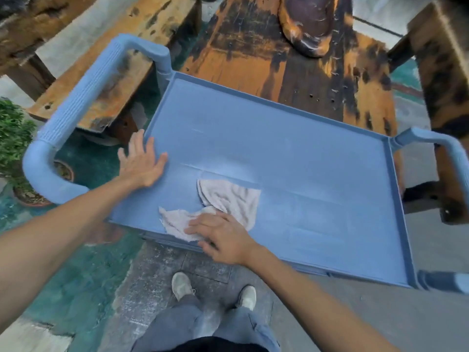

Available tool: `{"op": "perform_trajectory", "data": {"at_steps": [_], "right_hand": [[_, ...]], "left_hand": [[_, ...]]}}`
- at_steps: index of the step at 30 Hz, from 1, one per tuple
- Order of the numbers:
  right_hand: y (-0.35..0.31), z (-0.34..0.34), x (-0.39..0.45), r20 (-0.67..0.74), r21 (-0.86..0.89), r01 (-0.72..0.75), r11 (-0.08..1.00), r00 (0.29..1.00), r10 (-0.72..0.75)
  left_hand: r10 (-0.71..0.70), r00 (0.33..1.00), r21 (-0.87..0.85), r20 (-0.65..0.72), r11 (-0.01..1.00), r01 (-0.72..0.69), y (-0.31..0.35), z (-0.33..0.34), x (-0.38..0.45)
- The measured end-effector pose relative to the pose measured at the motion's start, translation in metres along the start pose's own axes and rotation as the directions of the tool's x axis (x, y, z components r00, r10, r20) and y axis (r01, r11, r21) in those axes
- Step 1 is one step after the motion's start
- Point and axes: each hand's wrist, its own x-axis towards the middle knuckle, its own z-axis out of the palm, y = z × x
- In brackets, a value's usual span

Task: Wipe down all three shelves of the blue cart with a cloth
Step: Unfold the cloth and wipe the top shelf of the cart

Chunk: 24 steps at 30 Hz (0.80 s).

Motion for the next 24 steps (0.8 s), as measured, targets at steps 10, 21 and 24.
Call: {"op": "perform_trajectory", "data": {"at_steps": [10, 21, 24], "right_hand": [[0.103, -0.008, -0.136, -0.050, -0.175, -0.149, 0.973, 0.989, 0.142], [0.192, -0.033, -0.281, -0.128, 0.063, -0.728, 0.683, 0.673, 0.729], [0.203, -0.035, -0.310, -0.176, 0.086, -0.815, 0.573, 0.553, 0.814]], "left_hand": [[0.495, 0.869, -0.090, 0.019, 0.866, -0.492, 0.162, 0.031, -0.085], [0.779, 0.582, -0.170, 0.231, 0.622, -0.764, 0.330, 0.092, -0.198], [0.779, 0.590, -0.185, 0.213, 0.625, -0.758, 0.342, 0.093, -0.218]]}}
